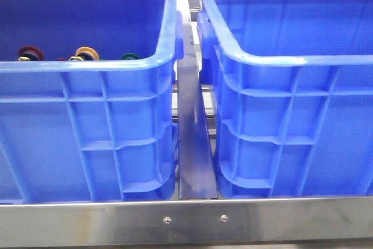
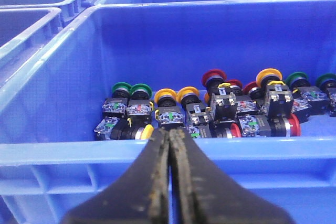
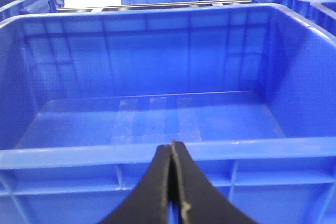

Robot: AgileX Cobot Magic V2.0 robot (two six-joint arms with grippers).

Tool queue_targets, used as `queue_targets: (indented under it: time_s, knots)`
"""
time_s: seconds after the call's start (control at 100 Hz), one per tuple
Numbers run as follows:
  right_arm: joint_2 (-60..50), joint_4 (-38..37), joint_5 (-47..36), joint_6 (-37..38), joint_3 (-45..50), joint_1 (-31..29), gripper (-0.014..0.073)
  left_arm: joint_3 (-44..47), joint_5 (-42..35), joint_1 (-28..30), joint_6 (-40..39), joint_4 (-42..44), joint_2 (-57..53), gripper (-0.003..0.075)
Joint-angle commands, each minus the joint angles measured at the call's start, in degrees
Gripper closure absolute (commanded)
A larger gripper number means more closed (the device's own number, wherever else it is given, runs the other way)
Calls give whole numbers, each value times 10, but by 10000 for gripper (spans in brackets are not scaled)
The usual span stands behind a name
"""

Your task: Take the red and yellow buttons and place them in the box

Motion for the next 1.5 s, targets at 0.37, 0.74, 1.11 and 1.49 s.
queue_targets:
  time_s: [0.37, 0.74, 1.11, 1.49]
  knots:
    - [-13, -7, -46, -3, 3, -1, 656, 12, -47, 0, -3, -4, -17, 741]
    - [-13, -7, -46, -3, 3, -1, 656, -12, -44, 0, -3, -5, -17, 741]
    - [-13, -7, -46, -3, 3, -1, 656, -161, 81, 0, -3, -9, 39, 741]
    - [-13, -7, -46, -3, 3, -1, 656, -350, 206, 0, -3, -8, 270, 741]
